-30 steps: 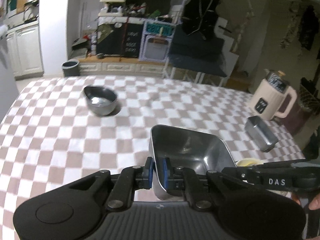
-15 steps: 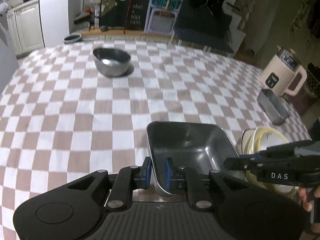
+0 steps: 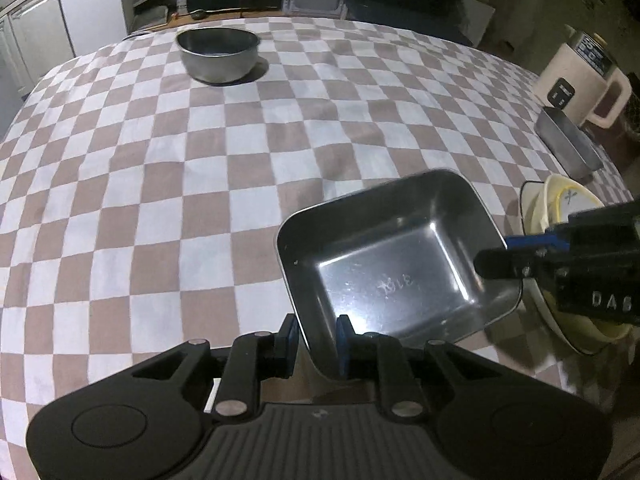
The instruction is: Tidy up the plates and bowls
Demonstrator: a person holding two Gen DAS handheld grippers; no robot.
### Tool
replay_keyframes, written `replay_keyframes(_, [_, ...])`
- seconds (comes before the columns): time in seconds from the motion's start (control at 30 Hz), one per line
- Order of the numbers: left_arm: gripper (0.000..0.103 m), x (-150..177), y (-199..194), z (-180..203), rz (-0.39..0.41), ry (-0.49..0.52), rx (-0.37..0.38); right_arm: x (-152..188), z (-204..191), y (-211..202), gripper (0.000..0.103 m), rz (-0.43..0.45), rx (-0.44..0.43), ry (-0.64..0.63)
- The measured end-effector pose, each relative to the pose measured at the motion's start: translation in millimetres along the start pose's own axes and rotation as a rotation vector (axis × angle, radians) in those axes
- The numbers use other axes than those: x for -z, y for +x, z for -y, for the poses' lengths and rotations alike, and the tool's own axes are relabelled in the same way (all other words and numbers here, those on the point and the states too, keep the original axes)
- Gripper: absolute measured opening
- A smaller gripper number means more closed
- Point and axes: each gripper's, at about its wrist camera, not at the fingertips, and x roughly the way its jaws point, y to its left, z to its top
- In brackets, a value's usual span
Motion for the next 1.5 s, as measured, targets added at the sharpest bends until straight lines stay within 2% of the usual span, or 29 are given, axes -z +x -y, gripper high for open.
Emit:
replay_keyframes(0.23, [0.022, 0, -8, -18, 0.024, -0.063, -0.002, 3, -14, 24, 0.018, -0.072, -0.007, -0.034])
replay_keyframes(0.43, [0.025, 1, -8, -29, 0.021, -0.093, -0.006, 0, -24, 32, 0.018, -0.055, -0.003, -0.061])
replay_keyframes(0.57, [0.025, 2, -6, -33, 0.013, -0.101, -0.006, -5, -20, 37, 0.018, -0.050, -0.023, -0.017])
replay_keyframes(0.7, [0.026, 2, -7, -38, 0.016, -0.120, 0.001, -9, -10, 43, 0.018, -0.069, -0.092, 0.106])
replay_keyframes(0.97, [0.026, 1, -9, -42, 0.028, -0.132, 0.002, -7, -18, 45, 0.020, -0.077, -0.083, 0.099])
replay_keyframes(1.17, [0.026, 1, -12, -43, 0.033, -0.131, 0.015, -5, -12, 43, 0.027, -0.073, -0.097, 0.155])
replay_keyframes(1.33, [0.028, 0, -16, -44, 0.039, -0.134, 0.015, -7, -14, 38, 0.044, -0.050, -0.080, 0.151])
replay_keyframes(1.5, [0.030, -1, -20, -44, 0.039, -0.133, 0.010, -8, -14, 33, 0.054, -0.021, -0.055, 0.146])
